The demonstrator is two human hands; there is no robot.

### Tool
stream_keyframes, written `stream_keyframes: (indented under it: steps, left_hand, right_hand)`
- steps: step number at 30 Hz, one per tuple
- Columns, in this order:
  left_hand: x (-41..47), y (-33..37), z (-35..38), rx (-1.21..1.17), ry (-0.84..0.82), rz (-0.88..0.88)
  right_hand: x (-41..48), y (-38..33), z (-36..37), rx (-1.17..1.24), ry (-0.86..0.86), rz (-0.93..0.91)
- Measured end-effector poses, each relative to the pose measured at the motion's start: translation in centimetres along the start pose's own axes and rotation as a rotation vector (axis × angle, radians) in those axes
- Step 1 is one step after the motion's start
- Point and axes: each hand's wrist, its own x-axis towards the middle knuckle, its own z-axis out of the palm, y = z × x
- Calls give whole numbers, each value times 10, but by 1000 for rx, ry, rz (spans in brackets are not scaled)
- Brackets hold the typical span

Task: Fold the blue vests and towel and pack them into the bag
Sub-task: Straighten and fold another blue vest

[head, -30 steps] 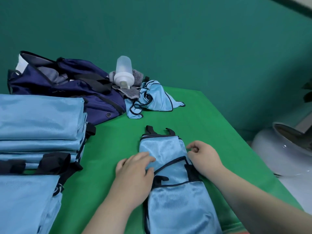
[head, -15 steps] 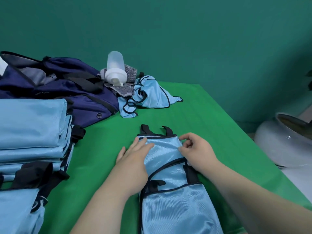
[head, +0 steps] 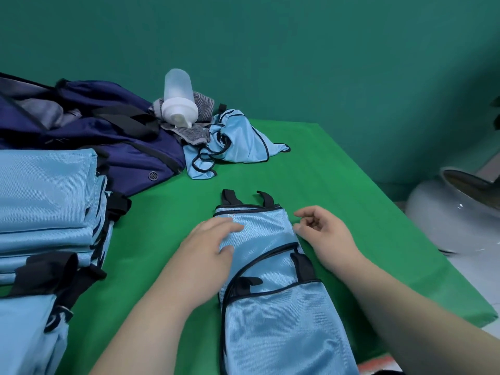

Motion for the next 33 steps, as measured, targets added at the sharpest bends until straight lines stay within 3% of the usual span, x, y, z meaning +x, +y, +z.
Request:
stream_keyframes:
  steps: [6,14,22,33]
  left_hand:
    - [-36,4,-12,130,-16,1]
    - [-81,25,-5,206,-120,41]
    - [-91,28,7,313,-61,20]
    - [-89,42,4,49,-56,57]
  right_hand:
    - [-57,8,-20,152,-26,49]
    - [-104,6,-24,-117,-84,-55]
    - [-109,7,-19,-237,-61,-48]
    - [-109,9,-21,35,-13,9]
